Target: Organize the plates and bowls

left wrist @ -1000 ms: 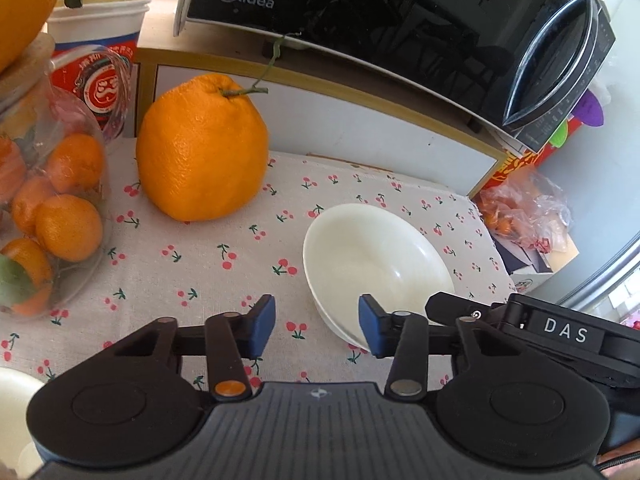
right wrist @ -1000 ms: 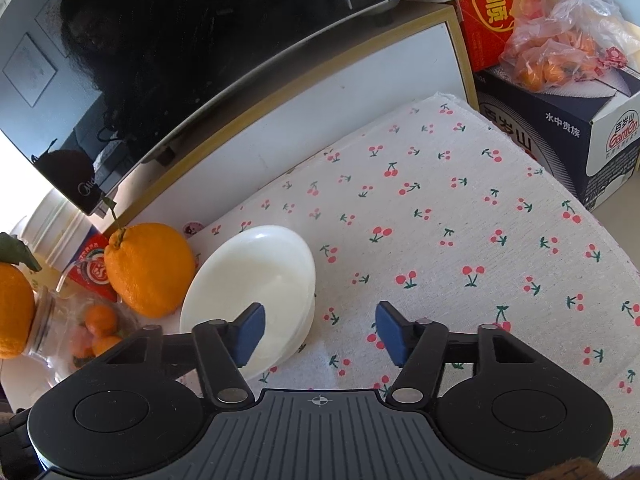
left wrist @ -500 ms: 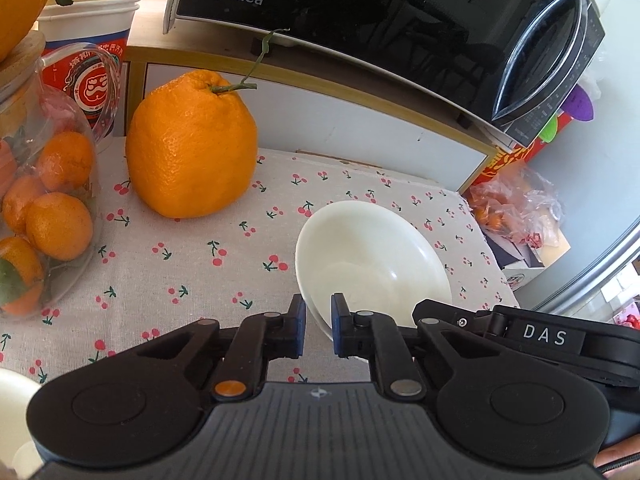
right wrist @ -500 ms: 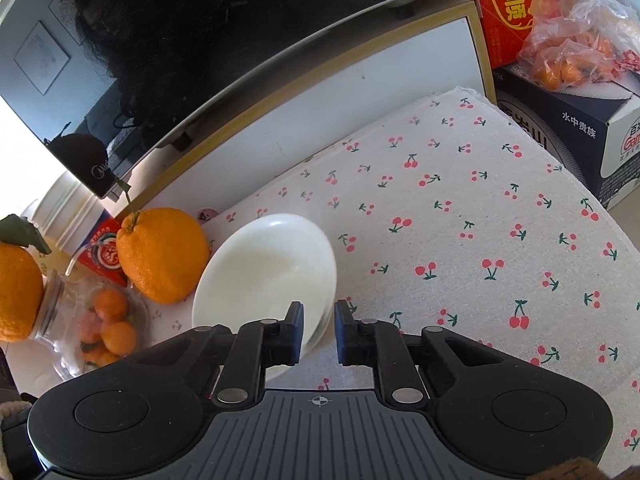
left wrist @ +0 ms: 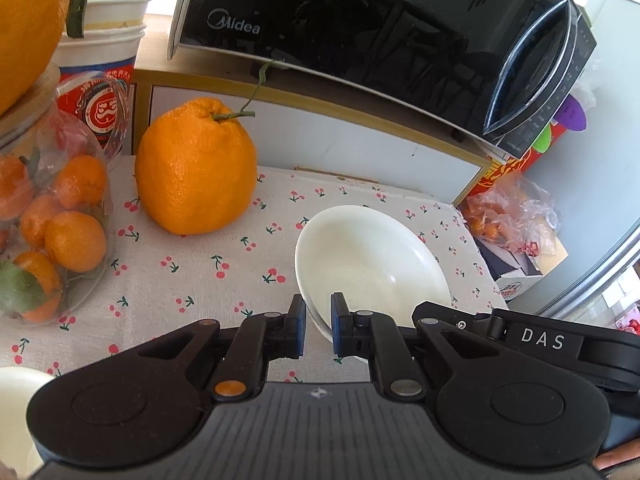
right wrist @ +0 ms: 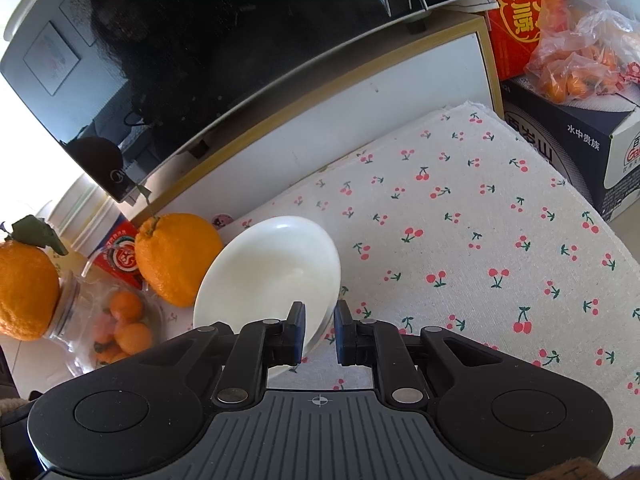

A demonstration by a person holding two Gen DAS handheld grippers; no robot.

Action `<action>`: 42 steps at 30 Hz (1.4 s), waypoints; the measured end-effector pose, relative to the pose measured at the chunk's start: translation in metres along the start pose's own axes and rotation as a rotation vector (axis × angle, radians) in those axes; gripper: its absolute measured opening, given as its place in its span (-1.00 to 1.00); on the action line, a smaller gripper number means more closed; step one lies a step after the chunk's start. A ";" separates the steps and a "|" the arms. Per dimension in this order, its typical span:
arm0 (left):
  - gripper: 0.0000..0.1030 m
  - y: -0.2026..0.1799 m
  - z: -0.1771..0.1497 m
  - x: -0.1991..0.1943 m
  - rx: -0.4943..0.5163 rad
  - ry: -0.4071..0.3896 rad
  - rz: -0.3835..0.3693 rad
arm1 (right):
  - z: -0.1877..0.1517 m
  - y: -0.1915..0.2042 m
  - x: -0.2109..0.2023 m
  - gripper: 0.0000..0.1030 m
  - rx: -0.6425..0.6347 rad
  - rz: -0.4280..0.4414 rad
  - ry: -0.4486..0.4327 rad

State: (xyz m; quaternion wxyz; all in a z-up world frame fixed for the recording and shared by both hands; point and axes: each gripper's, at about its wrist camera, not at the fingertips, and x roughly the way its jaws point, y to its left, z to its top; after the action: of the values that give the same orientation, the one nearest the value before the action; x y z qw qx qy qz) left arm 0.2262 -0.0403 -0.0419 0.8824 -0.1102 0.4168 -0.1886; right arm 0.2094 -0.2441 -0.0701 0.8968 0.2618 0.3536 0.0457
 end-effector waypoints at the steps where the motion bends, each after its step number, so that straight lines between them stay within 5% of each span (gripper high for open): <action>1: -0.78 -0.001 0.000 -0.003 0.002 -0.004 0.001 | 0.000 0.002 -0.003 -0.73 -0.003 0.003 -0.004; 21: -0.77 -0.009 -0.003 -0.082 0.006 -0.059 0.044 | -0.010 0.039 -0.069 -0.73 -0.041 0.140 -0.046; 42: -0.76 0.035 -0.035 -0.143 -0.092 -0.086 0.069 | -0.047 0.088 -0.082 -0.69 -0.096 0.216 0.045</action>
State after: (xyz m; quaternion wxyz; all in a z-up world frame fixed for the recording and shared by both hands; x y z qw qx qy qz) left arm 0.1241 0.0513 0.0233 0.8993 -0.1442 0.3905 -0.1339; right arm 0.1261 -0.1701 -0.0052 0.8901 0.2542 0.3406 0.1648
